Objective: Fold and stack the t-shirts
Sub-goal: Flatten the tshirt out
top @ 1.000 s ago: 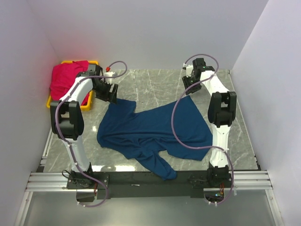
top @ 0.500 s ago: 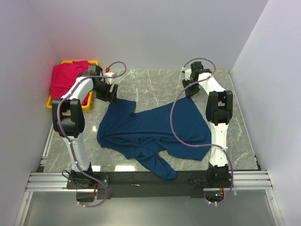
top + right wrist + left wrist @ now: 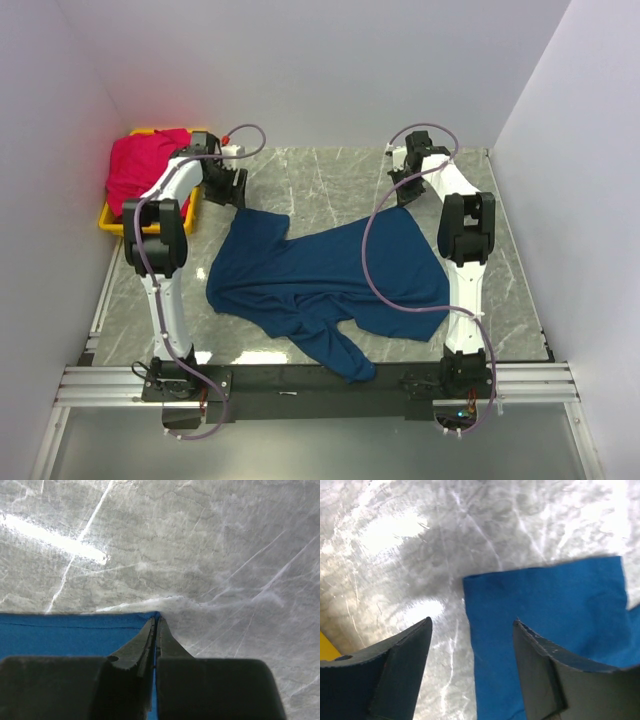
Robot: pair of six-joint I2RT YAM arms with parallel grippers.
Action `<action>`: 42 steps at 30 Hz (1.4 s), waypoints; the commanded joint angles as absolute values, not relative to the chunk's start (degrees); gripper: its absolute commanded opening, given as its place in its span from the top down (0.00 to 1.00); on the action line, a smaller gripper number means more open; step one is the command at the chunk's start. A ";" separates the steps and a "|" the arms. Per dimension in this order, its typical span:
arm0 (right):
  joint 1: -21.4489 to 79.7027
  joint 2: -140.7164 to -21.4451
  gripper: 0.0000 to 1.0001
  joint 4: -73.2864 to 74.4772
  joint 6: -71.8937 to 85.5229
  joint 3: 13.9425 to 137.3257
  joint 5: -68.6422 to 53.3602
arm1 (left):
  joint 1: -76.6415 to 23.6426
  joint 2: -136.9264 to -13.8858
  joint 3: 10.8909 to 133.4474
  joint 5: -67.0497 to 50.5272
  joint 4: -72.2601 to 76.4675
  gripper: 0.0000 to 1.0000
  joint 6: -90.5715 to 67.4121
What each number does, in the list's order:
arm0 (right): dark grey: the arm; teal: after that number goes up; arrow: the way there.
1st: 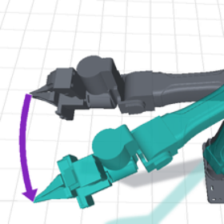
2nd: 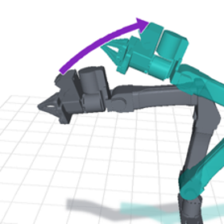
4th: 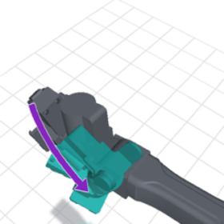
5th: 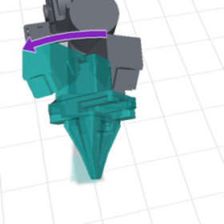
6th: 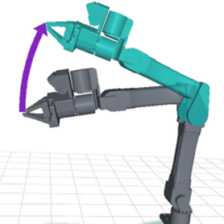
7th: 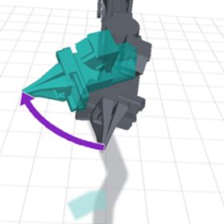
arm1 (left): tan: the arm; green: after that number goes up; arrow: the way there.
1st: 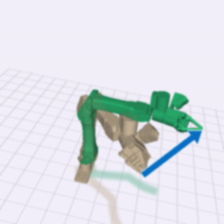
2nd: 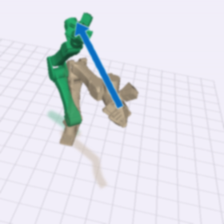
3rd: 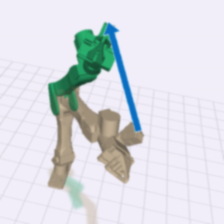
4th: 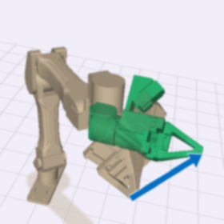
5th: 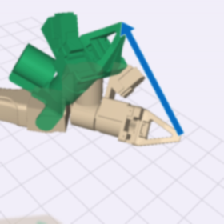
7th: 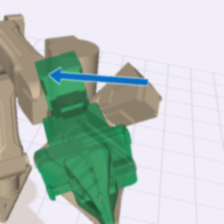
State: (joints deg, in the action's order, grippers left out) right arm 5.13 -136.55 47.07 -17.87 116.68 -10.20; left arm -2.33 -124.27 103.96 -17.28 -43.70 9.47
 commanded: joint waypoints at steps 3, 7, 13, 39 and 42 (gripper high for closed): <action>5.36 -133.68 1.00 47.64 -18.28 116.01 -11.34 | -2.55 -126.91 106.70 -14.51 -41.58 0.31 8.09; 5.36 -132.28 1.00 47.90 -18.28 116.37 -11.43 | -3.25 -127.79 105.65 -13.45 -40.43 0.35 8.26; 5.36 -131.14 1.00 48.78 -18.28 117.07 -11.60 | -4.92 -129.72 105.55 -12.75 -39.46 0.46 8.35; -1.83 -99.44 1.00 50.01 -16.70 116.37 -18.37 | -0.53 -95.29 107.93 -22.40 -37.54 1.00 -1.65; -3.07 -91.27 1.00 47.21 -14.86 114.62 -19.33 | -0.18 -87.56 106.35 -23.82 -34.20 1.00 -4.12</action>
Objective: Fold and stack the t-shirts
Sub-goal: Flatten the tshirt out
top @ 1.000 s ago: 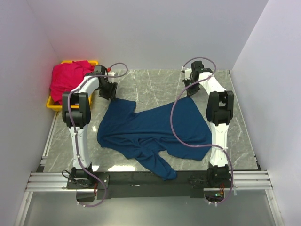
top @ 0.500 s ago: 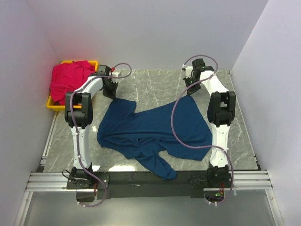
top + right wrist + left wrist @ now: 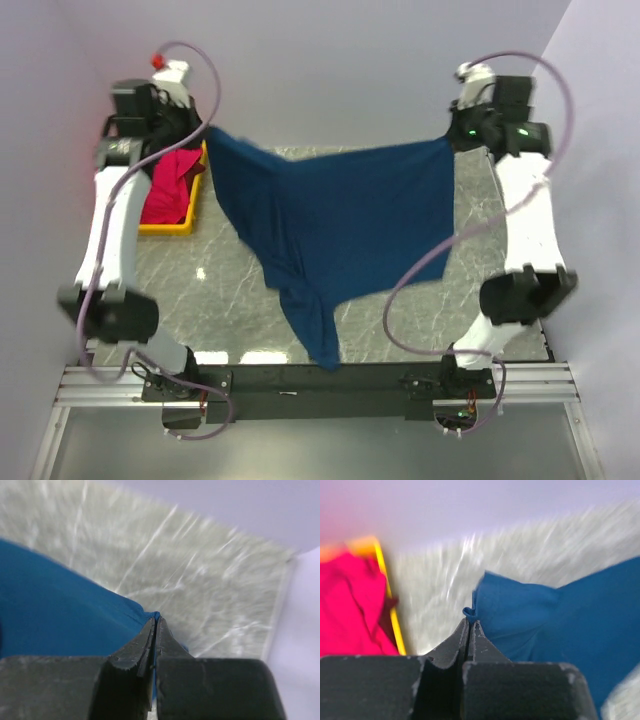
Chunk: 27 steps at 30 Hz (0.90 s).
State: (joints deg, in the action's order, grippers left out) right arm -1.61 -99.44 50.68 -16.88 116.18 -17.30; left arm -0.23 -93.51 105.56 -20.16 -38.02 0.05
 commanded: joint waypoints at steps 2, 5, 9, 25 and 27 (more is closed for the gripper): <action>-3.60 -86.77 1.00 44.49 -14.24 113.56 -19.34 | -0.18 -82.04 106.35 -24.08 -32.53 1.00 -5.09; -4.39 -77.46 1.00 39.75 -13.36 110.66 -17.76 | -0.18 -74.48 106.35 -23.47 -30.68 1.00 -6.76; -4.66 -62.71 1.00 33.59 -13.18 104.69 -14.95 | -0.18 -64.27 104.60 -20.66 -26.82 1.00 -8.26; -4.66 -43.24 1.00 24.26 -15.20 107.49 -6.06 | -0.18 -47.88 112.58 -8.70 -28.47 1.00 -4.66; -4.66 -45.08 1.00 23.30 -15.73 106.27 -6.33 | -0.18 -49.30 112.07 -8.70 -28.83 1.00 -3.26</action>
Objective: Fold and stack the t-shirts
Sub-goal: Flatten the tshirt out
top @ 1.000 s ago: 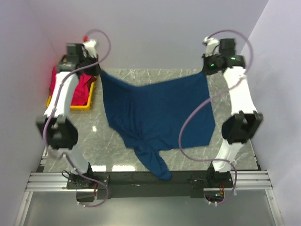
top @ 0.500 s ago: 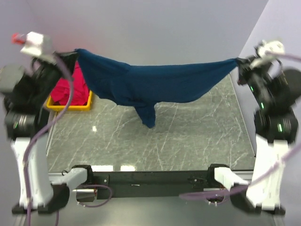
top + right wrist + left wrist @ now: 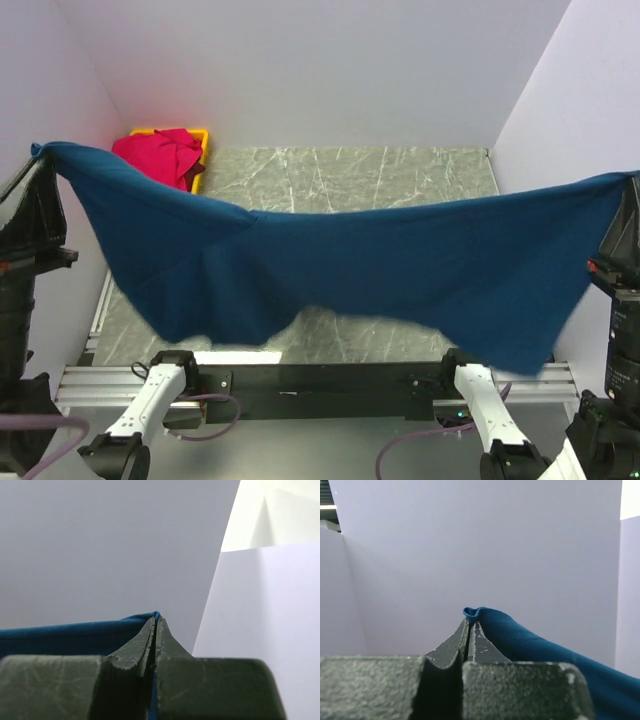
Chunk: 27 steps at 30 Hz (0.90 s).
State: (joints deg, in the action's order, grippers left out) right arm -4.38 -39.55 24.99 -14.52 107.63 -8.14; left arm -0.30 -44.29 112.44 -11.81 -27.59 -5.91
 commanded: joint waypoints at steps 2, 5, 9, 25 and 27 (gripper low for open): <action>-4.66 -46.57 1.00 21.37 -16.08 102.86 -7.29 | -0.18 -50.97 109.27 -9.40 -27.78 1.00 -1.94; -4.66 -48.77 1.00 19.08 -16.61 96.97 -10.97 | -0.18 -53.17 105.22 -10.90 -26.29 1.00 -0.62; -4.57 -51.94 1.00 16.88 -16.00 88.17 -17.65 | -0.18 -55.98 94.26 -13.88 -22.25 0.99 1.40; -1.23 -91.90 1.00 -1.76 -15.91 78.27 -11.10 | -2.98 -103.90 95.07 -11.88 -5.18 1.00 1.58; -1.23 -100.08 1.00 -1.23 -14.86 85.12 -7.84 | -4.39 -113.41 104.47 -11.08 -5.80 1.00 2.28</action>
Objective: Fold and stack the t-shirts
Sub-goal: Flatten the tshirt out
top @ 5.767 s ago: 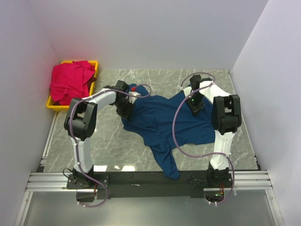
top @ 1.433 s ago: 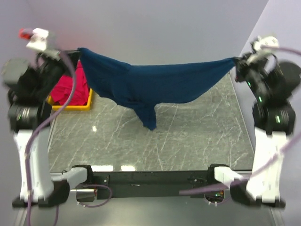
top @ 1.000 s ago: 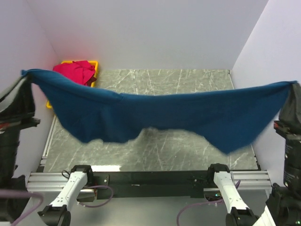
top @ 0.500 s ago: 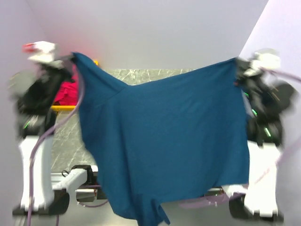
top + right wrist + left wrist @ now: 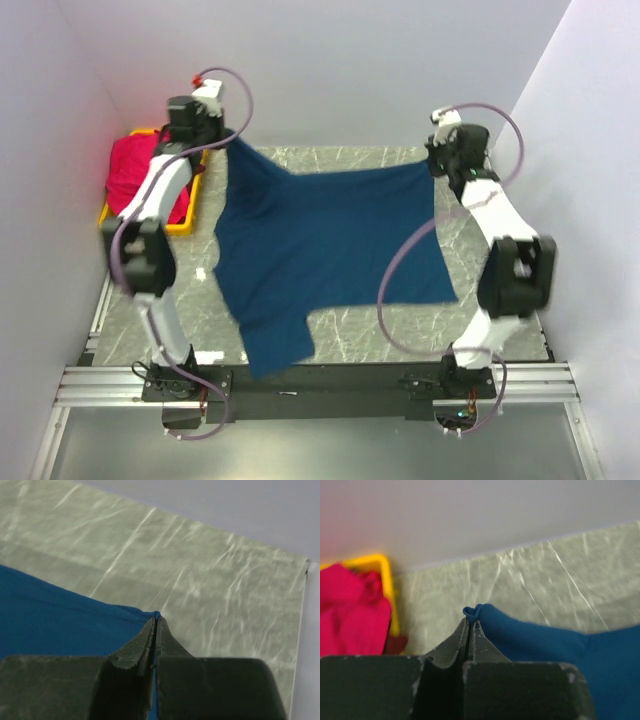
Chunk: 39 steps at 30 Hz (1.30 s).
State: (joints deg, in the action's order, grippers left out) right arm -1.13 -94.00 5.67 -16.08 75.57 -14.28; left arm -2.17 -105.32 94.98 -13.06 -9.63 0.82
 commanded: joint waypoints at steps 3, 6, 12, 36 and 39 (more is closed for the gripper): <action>-1.14 -109.49 0.88 3.15 -13.01 93.40 -4.59 | -4.92 -125.36 118.08 -11.34 -8.94 0.94 1.93; -1.23 -116.44 0.57 10.97 -10.81 105.78 -0.36 | -4.48 -133.59 131.73 -7.67 -13.61 0.23 0.44; -1.76 -111.28 0.42 17.66 -12.91 101.10 -2.01 | -2.90 -121.05 117.44 -9.22 -12.04 0.01 1.05; -1.32 -107.39 0.82 42.28 -26.80 77.09 -6.60 | -5.62 -102.39 70.14 -12.85 -33.57 0.75 16.08; -1.23 -108.71 0.83 42.01 -27.94 75.07 -4.49 | -5.71 -102.83 67.95 -9.86 -34.80 0.80 16.96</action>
